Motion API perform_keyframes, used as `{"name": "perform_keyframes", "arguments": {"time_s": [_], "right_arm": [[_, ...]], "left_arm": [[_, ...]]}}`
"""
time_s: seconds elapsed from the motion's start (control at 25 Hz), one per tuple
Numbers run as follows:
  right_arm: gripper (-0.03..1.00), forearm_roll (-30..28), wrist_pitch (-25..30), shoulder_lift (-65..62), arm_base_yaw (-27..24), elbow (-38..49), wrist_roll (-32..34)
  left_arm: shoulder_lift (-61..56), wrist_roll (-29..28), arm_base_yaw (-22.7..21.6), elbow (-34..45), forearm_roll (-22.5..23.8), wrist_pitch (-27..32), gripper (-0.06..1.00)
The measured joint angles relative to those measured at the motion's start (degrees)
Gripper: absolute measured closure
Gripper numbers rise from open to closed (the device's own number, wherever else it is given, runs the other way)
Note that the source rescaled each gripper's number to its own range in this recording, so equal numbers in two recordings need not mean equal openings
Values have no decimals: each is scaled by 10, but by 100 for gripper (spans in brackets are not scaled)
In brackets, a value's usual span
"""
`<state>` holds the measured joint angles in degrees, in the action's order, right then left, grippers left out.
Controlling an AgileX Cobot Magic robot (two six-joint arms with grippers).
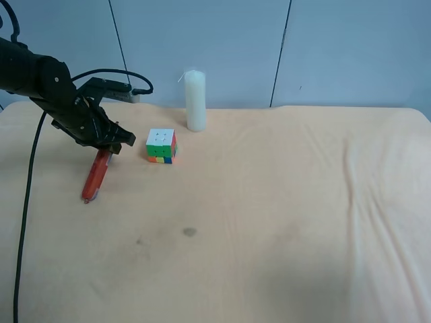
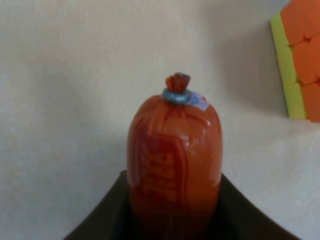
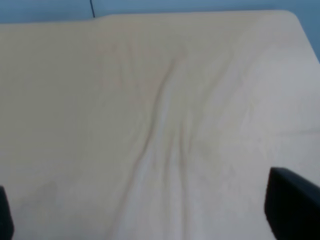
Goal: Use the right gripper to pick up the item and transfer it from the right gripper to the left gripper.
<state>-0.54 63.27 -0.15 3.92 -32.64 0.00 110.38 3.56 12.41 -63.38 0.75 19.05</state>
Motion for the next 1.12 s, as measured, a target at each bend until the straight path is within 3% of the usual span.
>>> {"name": "perform_keyframes", "arguments": {"time_s": [0.08, 0.16, 0.28, 0.76, 1.12], "right_arm": [[-2, 0, 0, 0, 0, 0, 0], [-2, 0, 0, 0, 0, 0, 0], [-2, 0, 0, 0, 0, 0, 0], [-2, 0, 0, 0, 0, 0, 0], [-2, 0, 0, 0, 0, 0, 0]], "left_arm": [[0, 9, 0, 0, 0, -4, 58], [0, 13, 0, 0, 0, -4, 18], [0, 15, 0, 0, 0, -7, -1], [0, 16, 0, 0, 0, -5, -4], [-53, 16, 0, 0, 2, 43, -4]]}}
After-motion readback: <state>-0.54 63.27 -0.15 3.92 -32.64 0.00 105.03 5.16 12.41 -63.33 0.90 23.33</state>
